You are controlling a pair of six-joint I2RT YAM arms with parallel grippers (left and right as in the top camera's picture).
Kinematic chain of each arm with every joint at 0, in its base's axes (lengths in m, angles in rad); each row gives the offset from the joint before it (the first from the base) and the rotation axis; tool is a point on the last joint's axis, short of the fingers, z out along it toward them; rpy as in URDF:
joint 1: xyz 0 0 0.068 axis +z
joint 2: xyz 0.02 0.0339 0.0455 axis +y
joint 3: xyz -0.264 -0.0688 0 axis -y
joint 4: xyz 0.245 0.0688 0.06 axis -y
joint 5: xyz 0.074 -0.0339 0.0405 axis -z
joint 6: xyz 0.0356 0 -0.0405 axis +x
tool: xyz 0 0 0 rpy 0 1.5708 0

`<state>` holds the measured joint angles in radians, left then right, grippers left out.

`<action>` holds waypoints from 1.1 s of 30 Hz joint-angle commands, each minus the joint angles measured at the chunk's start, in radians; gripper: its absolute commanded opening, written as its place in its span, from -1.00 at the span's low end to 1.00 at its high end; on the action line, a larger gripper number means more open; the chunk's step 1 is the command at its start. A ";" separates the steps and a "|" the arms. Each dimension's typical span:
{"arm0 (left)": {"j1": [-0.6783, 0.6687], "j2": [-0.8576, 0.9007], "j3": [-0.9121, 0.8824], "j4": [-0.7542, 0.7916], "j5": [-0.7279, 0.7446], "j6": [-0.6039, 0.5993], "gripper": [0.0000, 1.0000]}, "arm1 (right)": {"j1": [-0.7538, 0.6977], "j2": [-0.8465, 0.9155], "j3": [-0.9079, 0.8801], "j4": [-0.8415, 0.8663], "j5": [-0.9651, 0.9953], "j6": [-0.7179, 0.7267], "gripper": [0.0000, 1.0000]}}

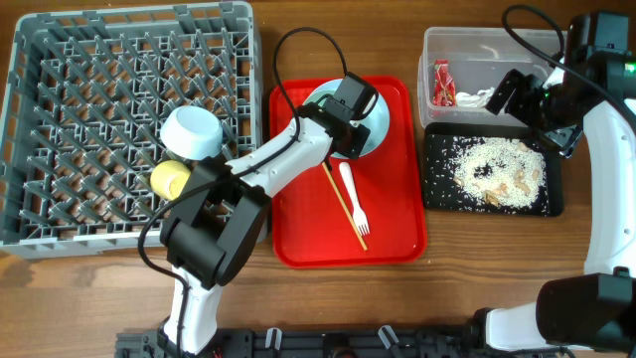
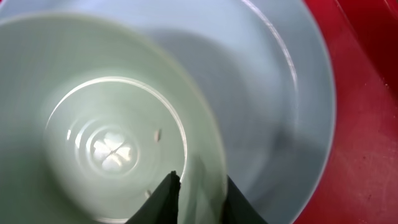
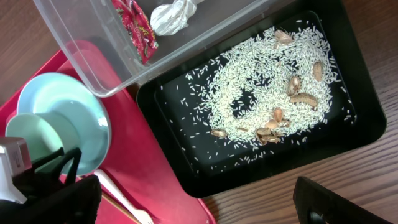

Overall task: Sort waste into correct bins and load items into the dishwasher rack
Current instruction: 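Reach the left gripper to the green saucer on the plate and grasp it, then carry the green saucer into the dish rack and release it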

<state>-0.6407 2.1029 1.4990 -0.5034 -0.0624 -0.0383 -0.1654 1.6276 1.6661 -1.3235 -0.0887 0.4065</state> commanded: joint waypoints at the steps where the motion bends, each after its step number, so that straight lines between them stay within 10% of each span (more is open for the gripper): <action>1: 0.001 0.012 0.007 0.002 -0.025 0.000 -0.78 | 0.000 -0.002 0.011 -0.002 -0.002 -0.014 1.00; 19: 0.113 -0.317 0.007 -0.010 0.231 -0.053 -0.92 | 0.000 -0.002 0.011 -0.013 -0.002 -0.014 0.99; 33: 0.725 -0.309 0.007 0.031 1.106 -0.090 -0.92 | 0.000 -0.002 0.011 -0.016 -0.002 -0.014 1.00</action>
<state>-0.0036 1.7340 1.5028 -0.4992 0.7033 -0.1055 -0.1654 1.6276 1.6661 -1.3388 -0.0887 0.3996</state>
